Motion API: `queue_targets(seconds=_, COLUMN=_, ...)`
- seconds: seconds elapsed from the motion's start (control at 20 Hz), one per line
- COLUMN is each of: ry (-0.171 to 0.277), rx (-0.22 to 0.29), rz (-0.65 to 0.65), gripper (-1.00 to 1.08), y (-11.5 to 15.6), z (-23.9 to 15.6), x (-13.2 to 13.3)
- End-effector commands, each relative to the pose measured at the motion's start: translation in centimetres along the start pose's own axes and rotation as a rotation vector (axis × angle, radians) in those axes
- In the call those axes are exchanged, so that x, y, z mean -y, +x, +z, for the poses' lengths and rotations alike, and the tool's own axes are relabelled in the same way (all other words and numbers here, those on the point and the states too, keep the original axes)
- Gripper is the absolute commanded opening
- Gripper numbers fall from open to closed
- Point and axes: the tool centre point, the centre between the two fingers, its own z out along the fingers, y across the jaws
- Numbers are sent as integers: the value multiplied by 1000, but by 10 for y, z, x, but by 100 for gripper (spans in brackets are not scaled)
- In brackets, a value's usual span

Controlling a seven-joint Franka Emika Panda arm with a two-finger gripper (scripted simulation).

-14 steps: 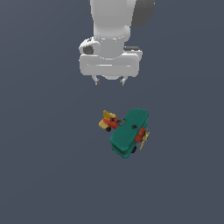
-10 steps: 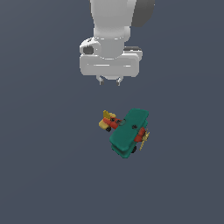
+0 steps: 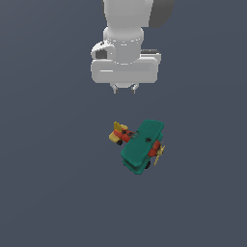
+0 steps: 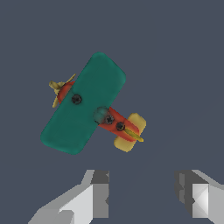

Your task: Pick up the object and move it to a goal position.

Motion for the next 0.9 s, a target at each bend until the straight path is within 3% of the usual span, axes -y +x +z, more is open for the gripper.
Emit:
queue_targets(seconds=0.0, ry=7, rx=-14, rz=-5, gripper=28, y=2, z=-5, x=3)
queue_targets(seconds=0.4, ry=50, rx=-101, rz=-40, gripper=28, y=10, z=-33, x=23)
queue_targets(seconds=0.85, ry=111, rx=-264, rz=-105, gripper=28, y=19, z=-88, x=61)
